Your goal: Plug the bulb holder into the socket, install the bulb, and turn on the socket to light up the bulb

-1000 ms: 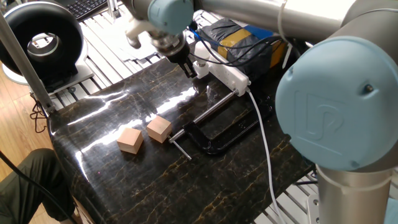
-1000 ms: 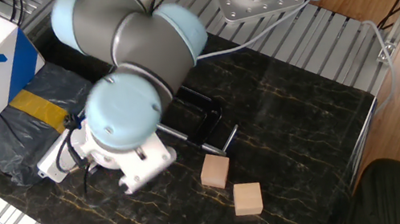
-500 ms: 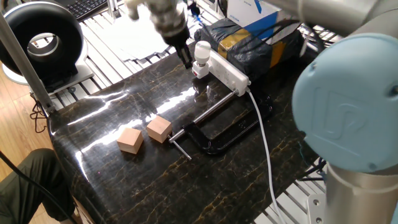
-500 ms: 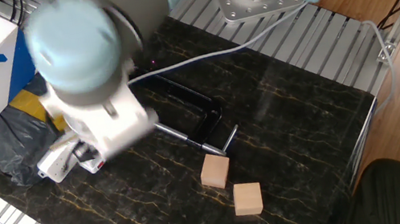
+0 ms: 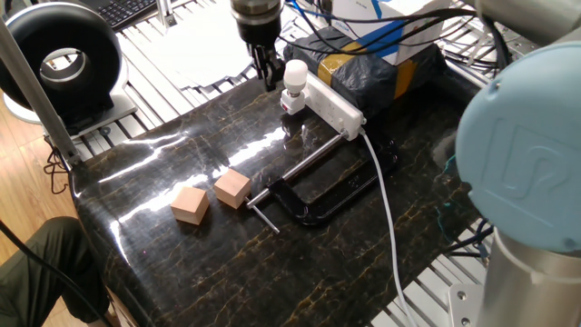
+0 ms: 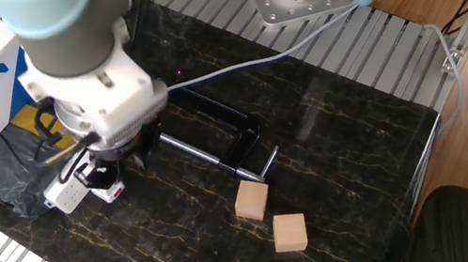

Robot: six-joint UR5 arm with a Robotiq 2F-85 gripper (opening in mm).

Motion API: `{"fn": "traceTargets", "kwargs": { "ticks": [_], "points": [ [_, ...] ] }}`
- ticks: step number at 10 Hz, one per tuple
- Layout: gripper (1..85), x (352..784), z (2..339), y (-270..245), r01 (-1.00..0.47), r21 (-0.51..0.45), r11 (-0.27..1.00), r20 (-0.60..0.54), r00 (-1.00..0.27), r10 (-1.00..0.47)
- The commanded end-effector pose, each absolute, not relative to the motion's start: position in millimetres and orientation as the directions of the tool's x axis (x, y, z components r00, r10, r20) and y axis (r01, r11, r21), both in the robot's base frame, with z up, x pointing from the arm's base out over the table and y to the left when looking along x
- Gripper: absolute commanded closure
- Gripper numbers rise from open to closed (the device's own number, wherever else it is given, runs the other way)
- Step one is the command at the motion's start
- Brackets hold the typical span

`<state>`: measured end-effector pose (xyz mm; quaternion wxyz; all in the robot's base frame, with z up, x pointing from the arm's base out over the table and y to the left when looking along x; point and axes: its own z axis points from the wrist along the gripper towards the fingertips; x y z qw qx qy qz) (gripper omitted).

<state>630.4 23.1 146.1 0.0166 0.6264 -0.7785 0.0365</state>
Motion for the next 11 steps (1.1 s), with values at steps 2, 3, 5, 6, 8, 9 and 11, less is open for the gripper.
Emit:
{"fn": "traceTargets", "kwargs": {
  "ticks": [2, 3, 5, 6, 8, 9, 11],
  "points": [
    [47.3, 619, 153, 32, -0.970, -0.012, 0.243, 0.025, -0.244, -0.970],
    [47.3, 620, 153, 38, -0.966, -0.008, 0.259, 0.002, -0.259, -0.966],
    [44.7, 618, 153, 57, -0.964, 0.019, 0.265, -0.065, -0.266, -0.962],
    [42.7, 619, 153, 59, -0.956, 0.021, 0.292, -0.076, -0.292, -0.953],
    [48.3, 625, 153, 39, -0.954, -0.025, 0.298, -0.009, -0.298, -0.954],
    [49.3, 624, 153, 41, -0.970, -0.020, 0.244, -0.013, -0.244, -0.970],
    [40.7, 640, 176, 37, -0.991, 0.049, 0.122, -0.055, -0.125, -0.991]
  ]
}}
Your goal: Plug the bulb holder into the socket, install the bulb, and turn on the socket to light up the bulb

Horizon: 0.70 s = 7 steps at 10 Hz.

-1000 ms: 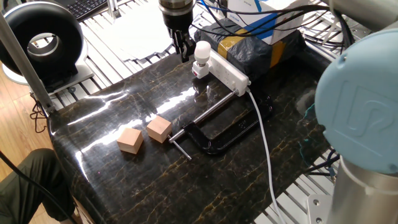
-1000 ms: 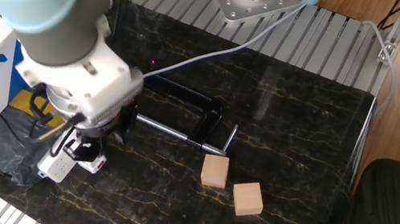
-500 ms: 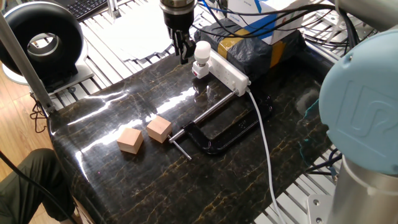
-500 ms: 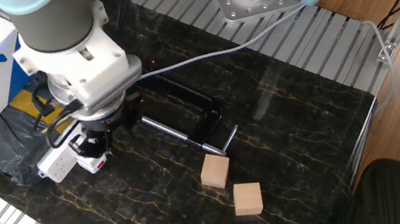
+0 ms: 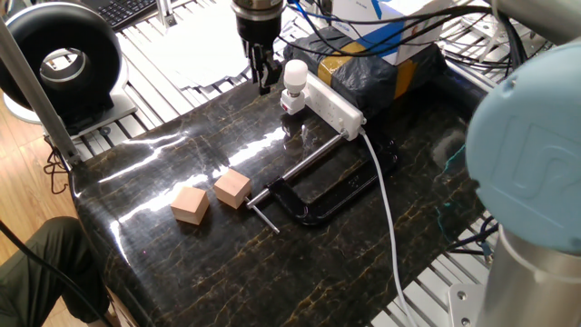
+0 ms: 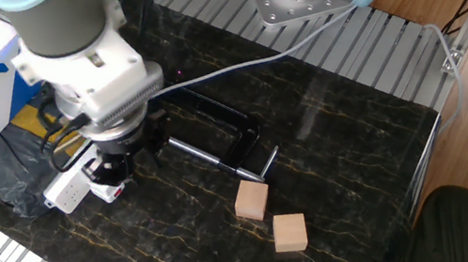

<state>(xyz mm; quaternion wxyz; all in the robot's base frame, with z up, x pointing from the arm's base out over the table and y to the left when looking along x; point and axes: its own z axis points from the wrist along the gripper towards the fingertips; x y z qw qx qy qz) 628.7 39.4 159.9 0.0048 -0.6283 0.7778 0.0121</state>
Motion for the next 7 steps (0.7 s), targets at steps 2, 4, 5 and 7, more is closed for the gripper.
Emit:
{"fn": "traceTargets", "kwargs": {
  "ticks": [2, 4, 5, 7],
  "points": [
    [40.7, 658, 172, 19, -0.997, -0.014, 0.074, 0.010, -0.074, -0.997],
    [39.3, 662, 170, 6, -0.999, -0.031, 0.032, 0.039, -0.033, -0.999],
    [39.7, 662, 168, 6, -0.999, -0.031, 0.035, 0.040, -0.036, -0.999],
    [31.0, 654, 167, 26, -0.997, 0.004, 0.071, -0.021, -0.071, -0.997]
  ]
}}
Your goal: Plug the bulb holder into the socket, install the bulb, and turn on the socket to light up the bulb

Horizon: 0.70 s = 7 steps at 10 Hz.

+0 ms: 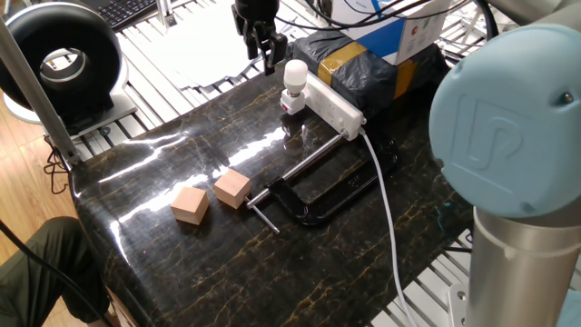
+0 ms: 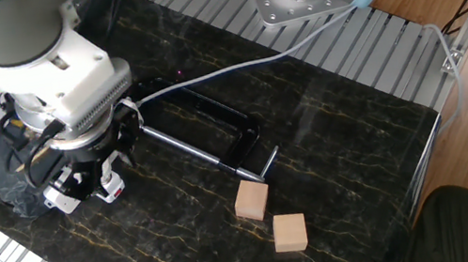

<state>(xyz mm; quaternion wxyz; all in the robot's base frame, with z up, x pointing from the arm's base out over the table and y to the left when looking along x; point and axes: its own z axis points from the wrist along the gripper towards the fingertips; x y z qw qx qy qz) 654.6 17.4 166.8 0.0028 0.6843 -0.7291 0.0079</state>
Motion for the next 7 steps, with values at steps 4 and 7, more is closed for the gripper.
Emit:
{"fn": "traceTargets", "kwargs": {
  "ticks": [4, 7],
  "points": [
    [34.0, 668, 170, 1, -0.999, -0.025, 0.037, 0.041, -0.038, -0.998],
    [32.7, 692, 183, -33, -0.999, -0.005, -0.047, 0.038, 0.047, -0.998]
  ]
}}
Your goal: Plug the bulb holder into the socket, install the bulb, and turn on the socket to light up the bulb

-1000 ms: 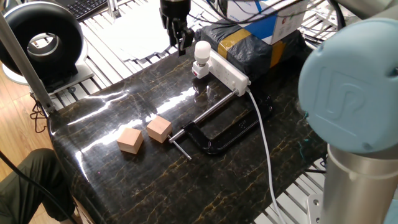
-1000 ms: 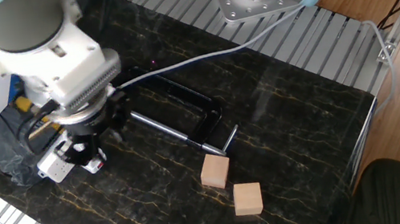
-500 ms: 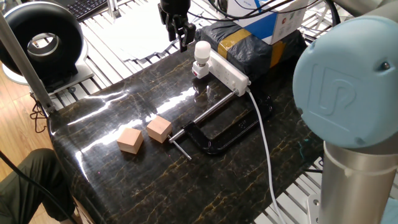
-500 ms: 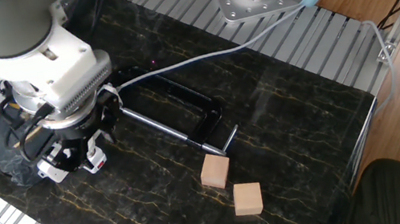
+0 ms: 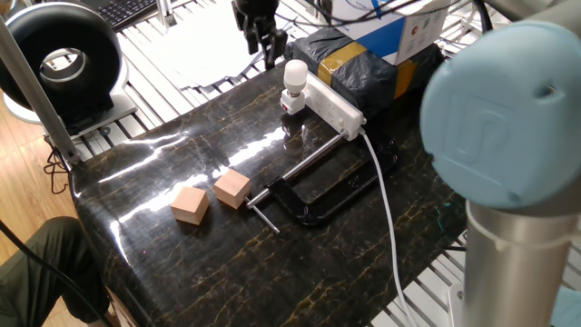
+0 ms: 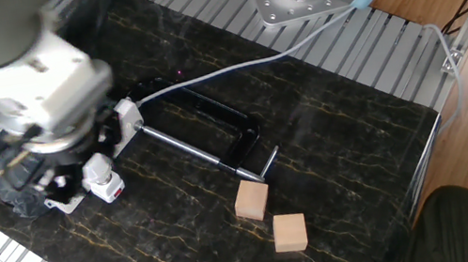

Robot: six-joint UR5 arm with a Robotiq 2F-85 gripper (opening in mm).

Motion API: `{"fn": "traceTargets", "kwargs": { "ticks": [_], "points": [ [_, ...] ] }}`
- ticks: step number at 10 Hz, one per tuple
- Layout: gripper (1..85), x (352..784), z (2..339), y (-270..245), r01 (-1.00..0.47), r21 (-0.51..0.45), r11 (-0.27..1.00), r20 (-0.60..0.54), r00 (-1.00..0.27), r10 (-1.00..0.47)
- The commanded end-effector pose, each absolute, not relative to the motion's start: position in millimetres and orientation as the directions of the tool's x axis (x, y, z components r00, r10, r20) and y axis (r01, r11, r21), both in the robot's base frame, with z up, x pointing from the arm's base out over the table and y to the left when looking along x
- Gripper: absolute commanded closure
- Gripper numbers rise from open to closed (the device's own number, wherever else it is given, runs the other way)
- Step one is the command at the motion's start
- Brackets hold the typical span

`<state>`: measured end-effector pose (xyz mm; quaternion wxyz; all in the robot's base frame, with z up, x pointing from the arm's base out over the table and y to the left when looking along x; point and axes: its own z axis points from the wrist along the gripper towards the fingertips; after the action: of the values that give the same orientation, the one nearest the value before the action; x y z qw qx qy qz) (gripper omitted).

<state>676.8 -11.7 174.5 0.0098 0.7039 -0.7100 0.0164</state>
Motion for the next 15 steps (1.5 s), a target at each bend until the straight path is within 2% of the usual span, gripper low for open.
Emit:
{"fn": "traceTargets", "kwargs": {
  "ticks": [1, 4, 6, 9, 15],
  "points": [
    [32.7, 697, 183, -38, -0.999, 0.001, -0.053, 0.033, 0.053, -0.998],
    [30.3, 677, 185, -45, -0.996, 0.063, -0.065, 0.017, 0.067, -0.998],
    [29.3, 657, 176, -47, -0.996, 0.063, -0.057, 0.003, 0.057, -0.998],
    [29.0, 649, 167, -72, -0.996, 0.051, -0.067, 0.062, 0.070, -0.996],
    [29.3, 665, 155, -74, -0.998, -0.003, -0.068, 0.057, 0.068, -0.996]
  ]
}}
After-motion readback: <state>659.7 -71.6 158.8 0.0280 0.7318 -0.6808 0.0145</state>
